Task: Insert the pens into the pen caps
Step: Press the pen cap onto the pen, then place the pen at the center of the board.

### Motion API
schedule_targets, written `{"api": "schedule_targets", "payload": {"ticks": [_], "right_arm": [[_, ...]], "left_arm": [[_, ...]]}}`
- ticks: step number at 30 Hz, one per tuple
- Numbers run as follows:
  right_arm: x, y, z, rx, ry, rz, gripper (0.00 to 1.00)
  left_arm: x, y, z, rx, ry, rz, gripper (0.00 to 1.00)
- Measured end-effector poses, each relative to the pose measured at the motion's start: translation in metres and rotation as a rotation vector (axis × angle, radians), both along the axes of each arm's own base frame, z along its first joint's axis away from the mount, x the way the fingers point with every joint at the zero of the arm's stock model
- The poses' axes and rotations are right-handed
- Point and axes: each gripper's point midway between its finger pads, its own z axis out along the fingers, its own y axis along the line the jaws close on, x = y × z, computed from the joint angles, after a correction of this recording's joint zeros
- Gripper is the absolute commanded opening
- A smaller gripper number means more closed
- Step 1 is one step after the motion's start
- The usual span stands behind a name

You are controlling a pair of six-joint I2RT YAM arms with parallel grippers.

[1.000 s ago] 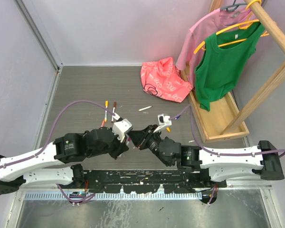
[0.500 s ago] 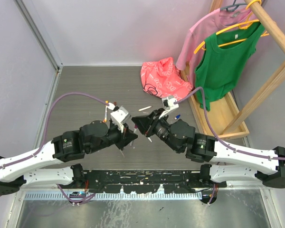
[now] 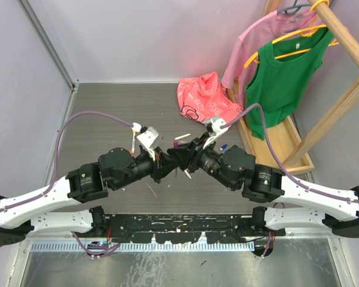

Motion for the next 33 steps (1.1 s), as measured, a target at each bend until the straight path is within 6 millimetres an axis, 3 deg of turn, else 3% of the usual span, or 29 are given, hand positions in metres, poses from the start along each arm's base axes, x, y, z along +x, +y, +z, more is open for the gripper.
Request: {"api": "schedule_targets", "payload": {"ticks": [6,10,13,16,19,26,33], "right_arm": [[-0.012,-0.022,0.006,0.029,-0.017,0.027,0.46],[-0.016,-0.047,0.012,0.082,-0.026,0.008,0.48],[-0.014,-0.059,0.001,0.075,-0.008,-0.021,0.49],[-0.013,-0.063,-0.019,0.037,0.030,-0.043,0.51],[-0.011,-0.059,-0.056,-0.062,0.084,-0.058,0.54],[-0.012,-0.054,-0.129,-0.264,0.184,-0.070,0.68],[-0.015,-0.059,-0.155,-0.290,0.239,-0.087,0.73]], "left_arm": [[-0.002,-0.002,0.003,-0.024,0.004,-0.004,0.00],[-0.002,0.000,-0.010,-0.010,0.025,0.010,0.00],[0.001,0.004,-0.024,0.014,0.048,0.042,0.00],[0.006,0.009,-0.034,0.044,0.069,0.082,0.00],[0.015,0.018,-0.046,0.086,0.098,0.132,0.00],[0.055,0.054,-0.081,0.196,0.194,0.312,0.00],[0.089,0.067,-0.107,0.352,0.277,0.408,0.00]]}}
